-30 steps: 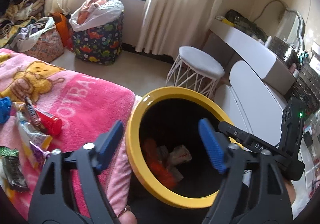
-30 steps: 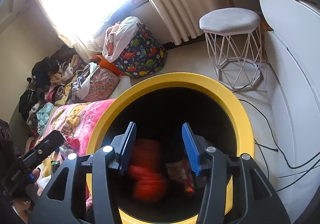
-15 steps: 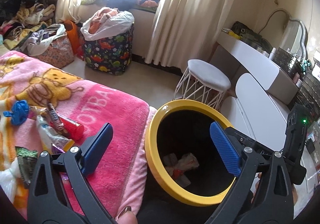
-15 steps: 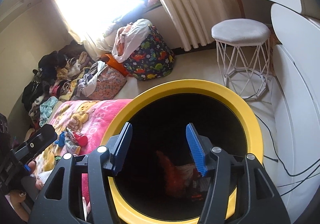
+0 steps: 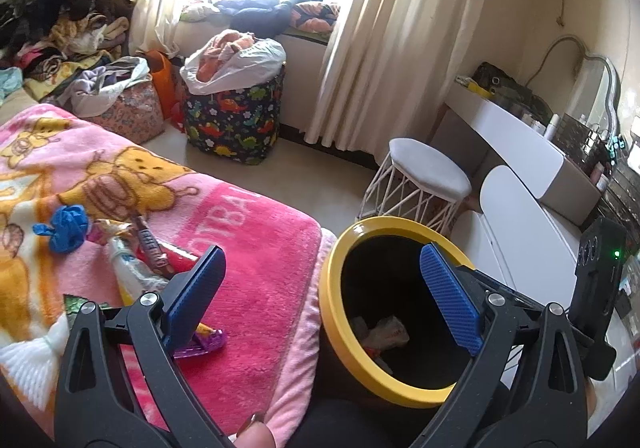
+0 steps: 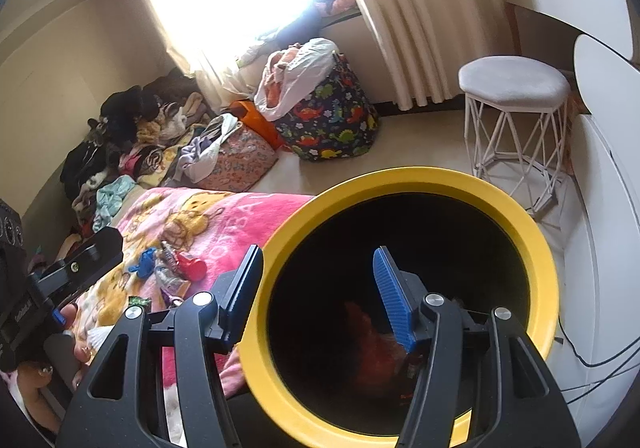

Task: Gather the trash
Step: 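Withdraw both open grippers from above the bin, then move both open grippers over the trash on the pink blanket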

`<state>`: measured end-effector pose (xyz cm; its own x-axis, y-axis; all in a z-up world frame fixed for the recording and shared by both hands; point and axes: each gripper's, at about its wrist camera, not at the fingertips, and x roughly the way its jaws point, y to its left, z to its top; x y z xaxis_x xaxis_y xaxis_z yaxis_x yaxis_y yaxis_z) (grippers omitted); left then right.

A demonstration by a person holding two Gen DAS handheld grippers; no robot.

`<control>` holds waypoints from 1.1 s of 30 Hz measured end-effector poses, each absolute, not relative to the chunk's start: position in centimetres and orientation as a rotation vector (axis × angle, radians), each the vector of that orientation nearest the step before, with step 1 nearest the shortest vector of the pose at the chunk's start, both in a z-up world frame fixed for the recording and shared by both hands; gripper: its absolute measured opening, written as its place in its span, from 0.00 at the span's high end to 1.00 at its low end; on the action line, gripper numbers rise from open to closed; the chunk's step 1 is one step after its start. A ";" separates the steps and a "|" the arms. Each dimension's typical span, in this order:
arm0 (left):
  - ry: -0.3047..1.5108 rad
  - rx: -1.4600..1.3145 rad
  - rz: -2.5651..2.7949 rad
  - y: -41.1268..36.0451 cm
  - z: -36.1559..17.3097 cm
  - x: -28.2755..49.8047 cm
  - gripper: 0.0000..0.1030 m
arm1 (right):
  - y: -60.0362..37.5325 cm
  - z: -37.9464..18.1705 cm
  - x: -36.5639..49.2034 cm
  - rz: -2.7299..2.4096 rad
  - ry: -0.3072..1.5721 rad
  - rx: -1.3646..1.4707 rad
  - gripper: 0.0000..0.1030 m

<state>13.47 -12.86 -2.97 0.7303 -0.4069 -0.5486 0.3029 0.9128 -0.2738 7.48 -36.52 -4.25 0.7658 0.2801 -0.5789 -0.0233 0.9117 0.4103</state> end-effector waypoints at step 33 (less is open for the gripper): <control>0.614 -0.248 -0.203 -2.1 -3.2 11.7 0.11 | -25.1 -3.1 9.4 0.447 0.749 0.211 0.42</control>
